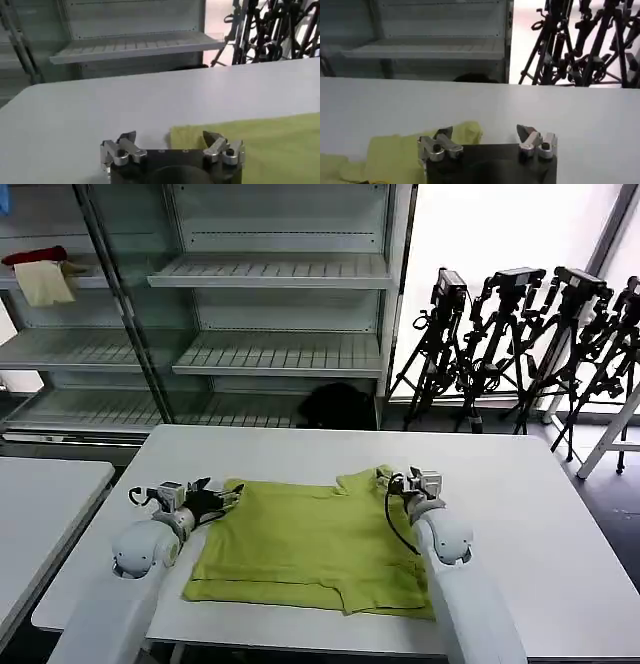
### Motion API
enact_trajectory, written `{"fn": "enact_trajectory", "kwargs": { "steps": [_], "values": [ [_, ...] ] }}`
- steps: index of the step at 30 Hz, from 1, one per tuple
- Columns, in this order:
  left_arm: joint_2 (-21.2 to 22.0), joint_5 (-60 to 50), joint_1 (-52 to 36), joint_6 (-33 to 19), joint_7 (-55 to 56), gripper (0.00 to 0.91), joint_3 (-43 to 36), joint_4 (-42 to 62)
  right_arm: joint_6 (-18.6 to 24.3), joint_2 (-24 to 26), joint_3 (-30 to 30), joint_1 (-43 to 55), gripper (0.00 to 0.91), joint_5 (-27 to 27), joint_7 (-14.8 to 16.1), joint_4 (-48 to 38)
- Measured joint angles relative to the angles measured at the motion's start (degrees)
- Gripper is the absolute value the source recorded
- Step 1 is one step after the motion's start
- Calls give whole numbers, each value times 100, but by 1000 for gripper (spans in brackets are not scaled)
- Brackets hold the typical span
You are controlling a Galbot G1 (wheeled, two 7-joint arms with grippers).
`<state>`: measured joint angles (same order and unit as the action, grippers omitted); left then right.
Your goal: Fold and organize the clothes.
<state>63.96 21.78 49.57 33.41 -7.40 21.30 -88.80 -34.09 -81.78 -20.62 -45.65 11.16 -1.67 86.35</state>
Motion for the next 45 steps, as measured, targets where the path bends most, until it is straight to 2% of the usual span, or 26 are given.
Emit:
{"fn": "enact_trajectory", "kwargs": {
  "steps": [1,3,4,6,21,28,36,45],
  "values": [
    [5,-9,6,0,-5,605,-6,-1,1,5,10,-6,0,-11,8,0],
    [16,-26,17,0,-22,262,-10,-9,6,8,29,-30,0,-22,29,3],
    [16,-33,25,0,-28,121,-11,-15,11,9,38,-39,0,-27,41,5],
    [20,-51,43,1,-51,10,-16,-32,15,17,57,-60,0,-41,68,28],
    [33,-168,53,-8,-273,0,-100,-30,-4,103,123,-136,0,-27,139,260],
    [39,-59,41,1,-246,0,-14,-110,-2,177,85,-219,0,159,44,528],
    [-85,345,244,-8,-186,0,233,-565,-1,331,36,-626,0,339,16,1198],
    [-84,715,913,-34,-383,0,632,-1327,29,399,-100,-1678,0,384,79,2243]
  ]
}}
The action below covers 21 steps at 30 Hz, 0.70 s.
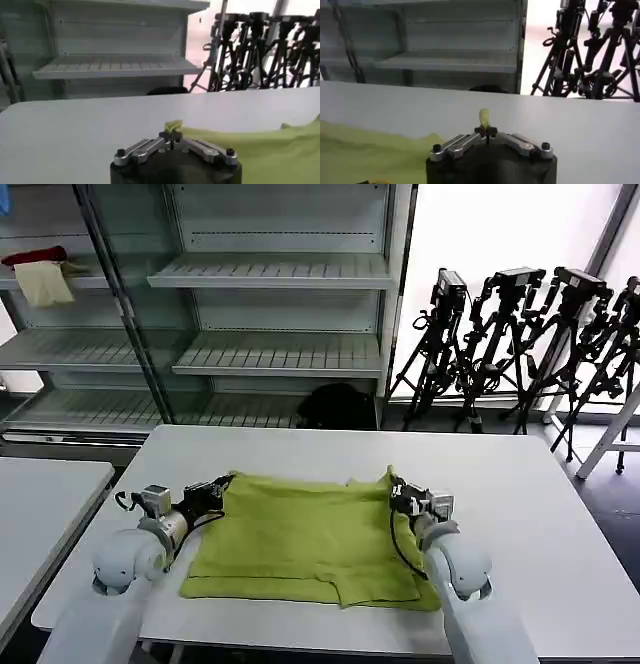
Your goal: Fold and organize the clothes.
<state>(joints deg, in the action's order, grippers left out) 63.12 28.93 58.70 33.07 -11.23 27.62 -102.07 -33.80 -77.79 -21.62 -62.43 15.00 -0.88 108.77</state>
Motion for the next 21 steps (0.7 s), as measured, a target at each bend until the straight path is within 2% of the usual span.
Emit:
{"fn": "enact_trajectory", "kwargs": {
  "steps": [9,21],
  "values": [
    [-92,186,864,-88,-386,0,484,-588,27,32,-205,-1094,0,-15,45,832],
    [-92,68,1695,-116,-672,0,899,-1050,35,31,-337,-1991,0,-32,92,1408]
  ]
}}
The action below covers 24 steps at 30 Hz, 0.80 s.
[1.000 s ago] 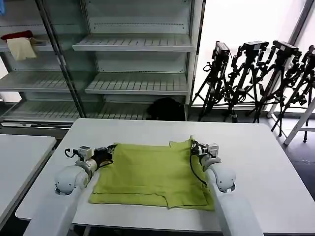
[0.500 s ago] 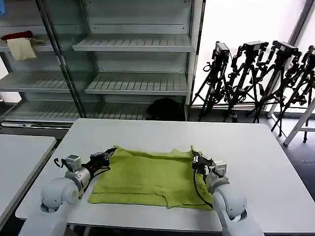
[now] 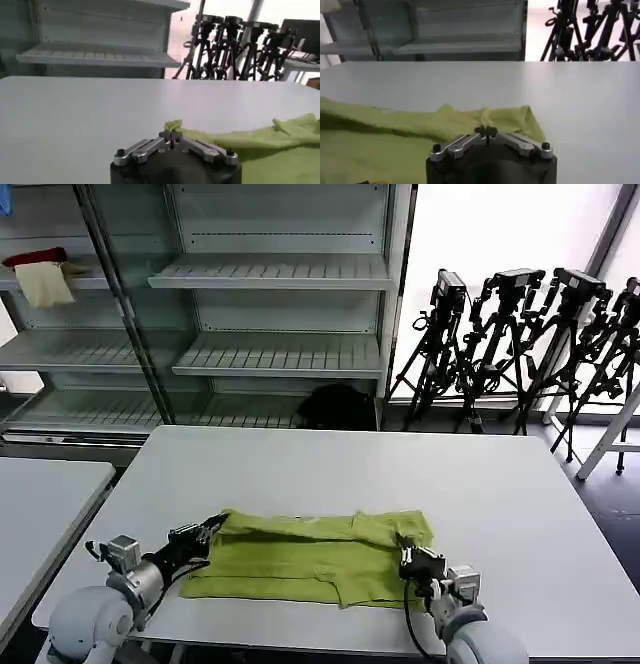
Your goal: Fold and organize the clothes.
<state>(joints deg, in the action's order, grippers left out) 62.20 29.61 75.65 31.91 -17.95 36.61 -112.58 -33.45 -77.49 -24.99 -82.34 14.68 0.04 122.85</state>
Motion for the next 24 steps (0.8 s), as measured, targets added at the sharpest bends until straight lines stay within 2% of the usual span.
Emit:
{"fn": "enact_trajectory", "kwargs": {
  "steps": [16,17,18,19,24],
  "values": [
    [45,-302,484,52,-77,10,232,-314,3,20,-186,-466,0,-11,46,350],
    [46,-327,501,53,-76,212,232,-322,4,12,-182,-483,907,-25,45,350],
    [57,-351,515,59,-69,705,226,-333,5,0,-176,-501,907,-44,44,350],
    [66,-374,526,64,-63,907,218,-345,9,-8,-172,-516,907,-66,45,350],
    [121,-538,574,68,-18,907,175,-413,30,-107,-138,-562,907,-429,84,303]
  ]
}}
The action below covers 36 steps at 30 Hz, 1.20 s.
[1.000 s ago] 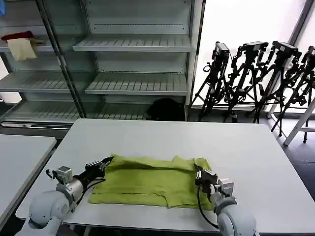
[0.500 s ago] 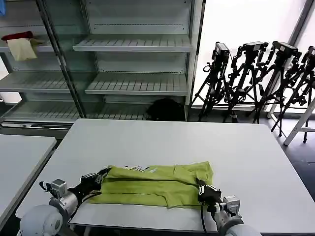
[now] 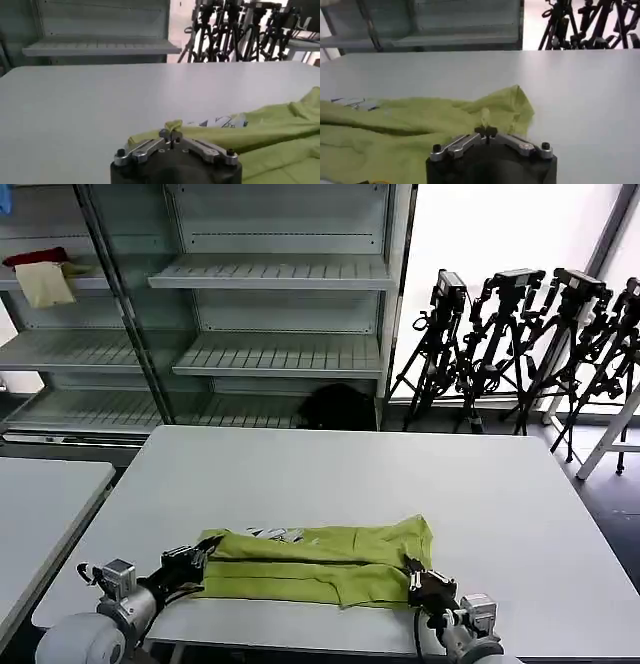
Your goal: Fold and organize the clothes.
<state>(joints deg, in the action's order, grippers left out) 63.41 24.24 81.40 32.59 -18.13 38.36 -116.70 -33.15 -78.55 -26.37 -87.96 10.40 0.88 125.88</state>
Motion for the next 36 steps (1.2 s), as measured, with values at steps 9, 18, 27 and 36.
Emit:
{"fn": "enact_trajectory", "kwargs": {
  "steps": [9,18,27,36],
  "values": [
    [121,-215,-3,-18,193,907,-42,-149,110,-150,-17,22,907,-1104,-88,-116],
    [342,80,93,-134,577,907,141,-399,267,-204,-204,27,907,-1404,-121,-71],
    [746,-44,505,-338,1294,907,80,-551,886,-243,-605,340,907,63,-123,329],
    [1141,-396,789,-568,1851,443,-217,-460,1025,-240,-813,747,907,871,-207,483]
  ]
}}
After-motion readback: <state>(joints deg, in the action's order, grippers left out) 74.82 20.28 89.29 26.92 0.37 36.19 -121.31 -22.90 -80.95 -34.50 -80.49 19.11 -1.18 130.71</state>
